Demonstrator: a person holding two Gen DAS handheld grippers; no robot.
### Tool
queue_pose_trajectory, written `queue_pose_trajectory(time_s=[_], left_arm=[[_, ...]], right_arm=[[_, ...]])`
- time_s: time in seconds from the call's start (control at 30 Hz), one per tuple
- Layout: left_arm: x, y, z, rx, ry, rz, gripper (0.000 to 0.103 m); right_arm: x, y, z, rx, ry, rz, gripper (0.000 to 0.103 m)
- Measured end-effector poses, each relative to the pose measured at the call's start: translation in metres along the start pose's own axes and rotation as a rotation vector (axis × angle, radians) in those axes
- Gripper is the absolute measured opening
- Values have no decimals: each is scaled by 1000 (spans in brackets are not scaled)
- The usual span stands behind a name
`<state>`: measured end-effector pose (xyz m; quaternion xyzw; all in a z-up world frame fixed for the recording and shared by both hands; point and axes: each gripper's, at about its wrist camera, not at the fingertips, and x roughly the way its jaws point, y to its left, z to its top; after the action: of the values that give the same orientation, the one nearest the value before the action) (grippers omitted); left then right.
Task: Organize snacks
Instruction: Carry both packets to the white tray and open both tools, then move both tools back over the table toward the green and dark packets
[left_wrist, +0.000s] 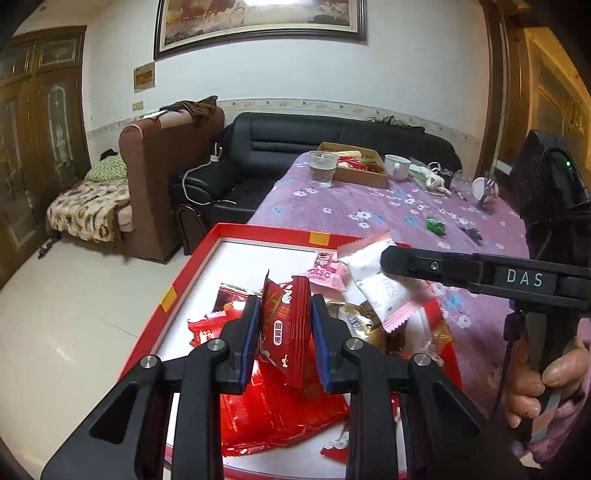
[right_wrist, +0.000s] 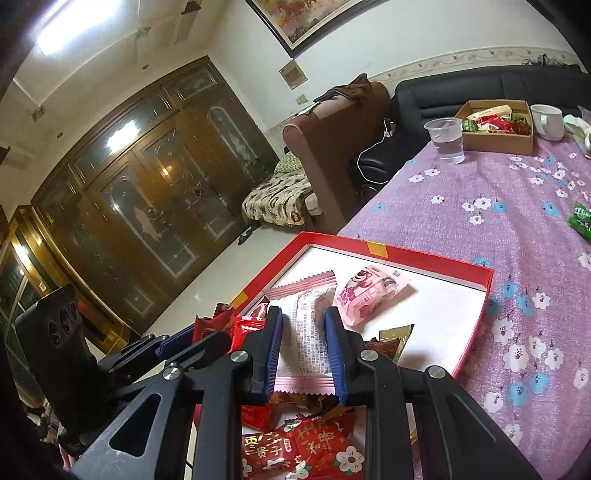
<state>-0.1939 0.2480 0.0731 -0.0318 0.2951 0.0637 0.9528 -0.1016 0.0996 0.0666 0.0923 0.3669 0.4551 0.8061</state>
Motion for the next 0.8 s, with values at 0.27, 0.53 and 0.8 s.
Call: queue_pose_trajectory(time_s=[0.27,0.53,0.8], left_arm=[[10,-7,-1,40,20,72,25],[16,-3,-1,43,26,212,48],[15,-11,1,89,5,301,79]], right_arm=[[1,-9,-3,13,-11,31,27],[-3,-28,-3,75,-28,53,35],[-11,-50,3,174,-56,49,52]])
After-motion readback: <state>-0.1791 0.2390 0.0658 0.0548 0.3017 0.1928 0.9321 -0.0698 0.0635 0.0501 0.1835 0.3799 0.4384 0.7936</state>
